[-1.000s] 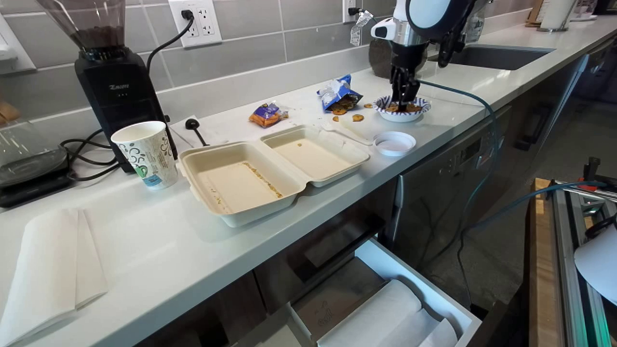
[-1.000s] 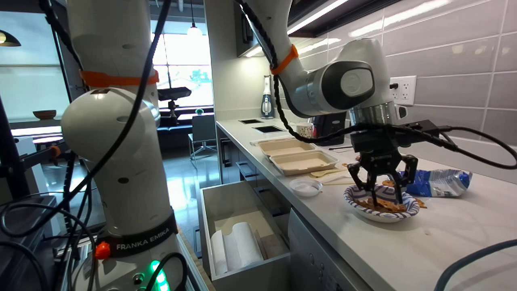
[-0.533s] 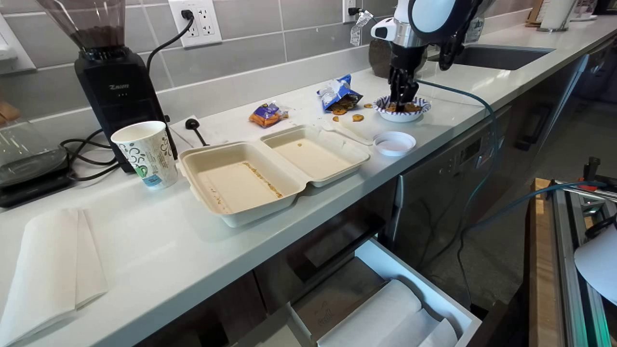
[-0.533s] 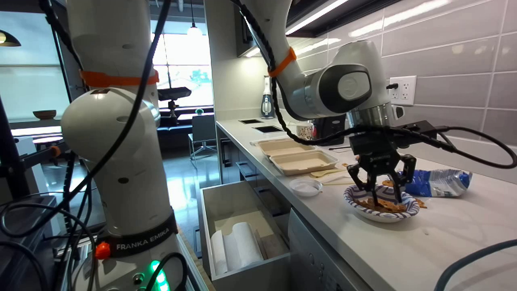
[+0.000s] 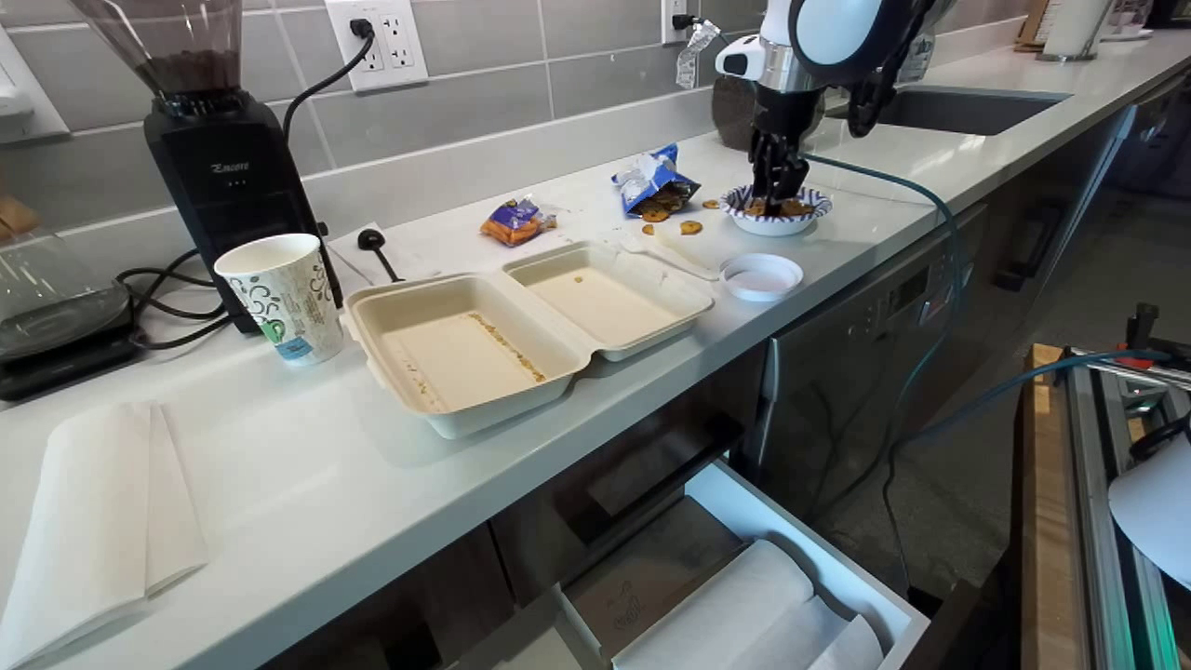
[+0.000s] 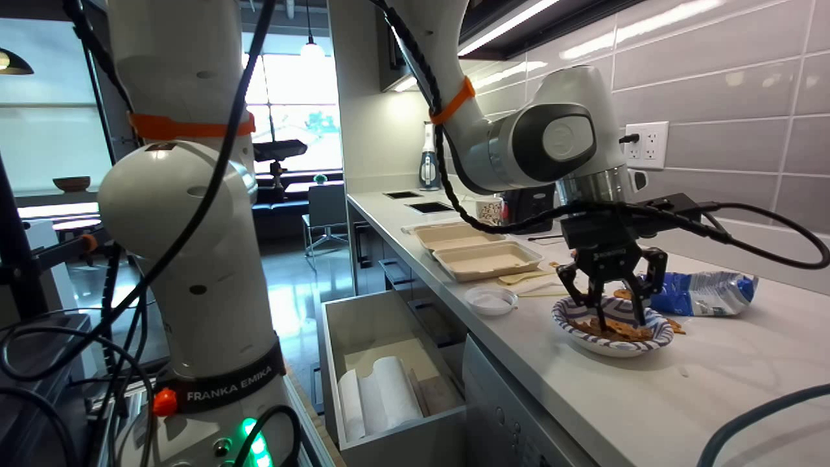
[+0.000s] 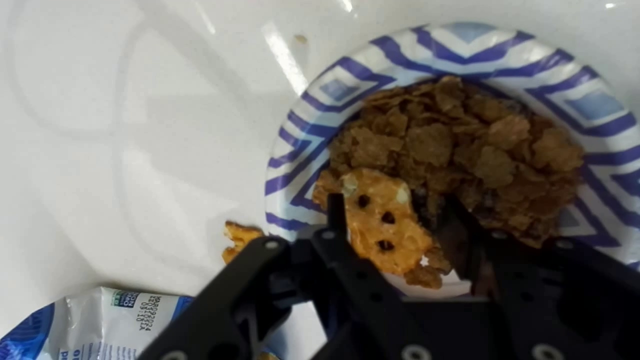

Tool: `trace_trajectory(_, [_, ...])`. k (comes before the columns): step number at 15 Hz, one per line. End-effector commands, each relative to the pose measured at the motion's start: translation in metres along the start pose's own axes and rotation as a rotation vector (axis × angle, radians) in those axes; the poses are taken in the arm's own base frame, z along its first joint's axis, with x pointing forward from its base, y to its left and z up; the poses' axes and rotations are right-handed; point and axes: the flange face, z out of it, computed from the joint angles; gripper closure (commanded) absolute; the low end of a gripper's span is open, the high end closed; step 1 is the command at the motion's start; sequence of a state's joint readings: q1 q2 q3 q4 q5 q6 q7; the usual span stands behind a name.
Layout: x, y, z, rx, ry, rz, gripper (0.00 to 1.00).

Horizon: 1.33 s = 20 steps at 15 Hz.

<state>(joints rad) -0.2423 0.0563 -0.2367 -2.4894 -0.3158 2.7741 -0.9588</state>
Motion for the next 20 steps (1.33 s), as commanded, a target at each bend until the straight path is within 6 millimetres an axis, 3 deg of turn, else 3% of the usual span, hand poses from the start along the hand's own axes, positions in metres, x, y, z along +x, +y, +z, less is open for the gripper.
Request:
trace_trajectory(1, [0.001,-0.0041,0.005,-0.011,-0.001,-0.008,0.47])
trace_trajectory(10, [0.0037,-0.0019,0.0088,-0.013,-0.005,-0.002,0.51])
trace_trajectory(20, [0.0074,0.0028,0.0046,-0.06,0.024,0.038,0.49])
